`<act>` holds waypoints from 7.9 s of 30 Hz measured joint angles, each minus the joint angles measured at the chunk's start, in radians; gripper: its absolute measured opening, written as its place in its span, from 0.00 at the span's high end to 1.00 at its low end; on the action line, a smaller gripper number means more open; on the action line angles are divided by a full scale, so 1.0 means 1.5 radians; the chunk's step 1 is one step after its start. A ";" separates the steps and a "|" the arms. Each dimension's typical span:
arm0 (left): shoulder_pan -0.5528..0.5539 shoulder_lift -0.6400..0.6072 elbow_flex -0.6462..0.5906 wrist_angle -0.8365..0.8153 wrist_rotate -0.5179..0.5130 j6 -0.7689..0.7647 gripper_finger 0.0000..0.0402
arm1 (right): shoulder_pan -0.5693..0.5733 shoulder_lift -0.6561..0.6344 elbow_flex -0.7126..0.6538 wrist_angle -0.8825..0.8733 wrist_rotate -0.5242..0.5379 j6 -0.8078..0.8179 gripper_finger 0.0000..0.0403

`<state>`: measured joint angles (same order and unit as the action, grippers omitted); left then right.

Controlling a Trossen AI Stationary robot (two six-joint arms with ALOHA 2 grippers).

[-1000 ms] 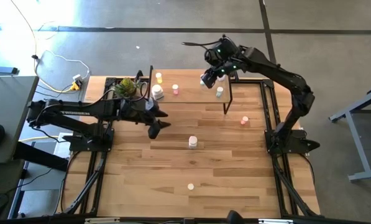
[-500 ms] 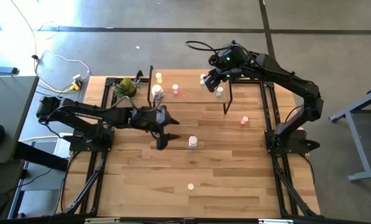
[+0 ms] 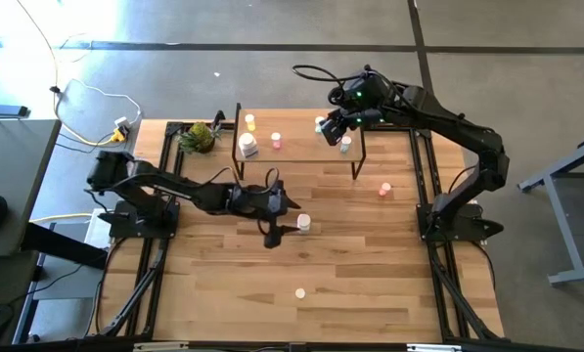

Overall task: Pick and place medicine bottles onto shelf by color
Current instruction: Put the white and blue medicine bottle on the shelf, then put the pink medicine bottle on the shelf

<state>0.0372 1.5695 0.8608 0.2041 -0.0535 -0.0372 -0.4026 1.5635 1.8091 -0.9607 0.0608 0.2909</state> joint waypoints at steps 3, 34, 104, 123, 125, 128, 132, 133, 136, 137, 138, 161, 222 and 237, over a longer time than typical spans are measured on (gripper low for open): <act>0.000 0.031 0.000 0.020 -0.013 0.007 0.25 | 0.000 0.000 0.000 0.000 0.000 0.000 0.57; 0.018 0.151 -0.001 0.109 -0.038 0.005 0.29 | 0.000 0.001 0.000 0.000 0.000 -0.002 0.57; 0.404 -0.025 0.274 -0.198 -0.078 0.003 0.58 | -0.022 -0.061 0.021 -0.022 0.047 -0.043 0.57; 0.393 -0.004 0.274 -0.330 -0.208 -0.156 0.58 | -0.043 -0.061 0.021 -0.030 0.061 0.088 0.57; 0.390 -0.005 0.274 -0.321 -0.229 -0.138 0.58 | -0.042 -0.061 0.021 -0.031 0.061 0.093 0.57; 0.389 -0.005 0.274 -0.319 -0.233 -0.131 0.58 | -0.039 -0.061 0.021 -0.045 0.053 0.106 0.57; 0.389 -0.005 0.274 -0.318 -0.211 -0.130 0.58 | -0.025 -0.061 0.021 -0.088 0.051 0.124 0.57; 0.390 -0.005 0.274 -0.318 -0.206 -0.130 0.58 | -0.019 -0.061 0.021 -0.100 0.051 0.133 0.57; 0.389 -0.004 0.274 -0.318 -0.201 -0.131 0.58 | 0.000 -0.061 0.021 -0.133 0.051 0.154 0.57; 0.389 -0.002 0.274 -0.318 -0.200 -0.131 0.58 | 0.007 -0.061 0.021 -0.145 0.054 0.163 0.57; 0.389 0.000 0.274 -0.319 -0.199 -0.131 0.58 | 0.015 -0.061 0.020 -0.154 0.061 0.171 0.57; 0.399 0.015 0.274 -0.324 -0.176 -0.107 0.36 | 0.138 -0.061 0.014 -0.286 0.153 0.291 0.57; 0.249 -0.309 0.127 -0.433 -0.045 -0.167 0.30 | 0.181 -0.323 -0.760 -0.013 0.238 0.749 0.57; 0.249 -0.309 0.127 -0.434 -0.044 -0.165 0.30 | 0.146 -0.322 -0.849 0.103 0.260 0.748 0.57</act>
<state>0.4107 1.1061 1.0515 -0.4473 -0.1196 -0.2850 -0.1836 1.0805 0.5357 -0.8064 0.4515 1.4136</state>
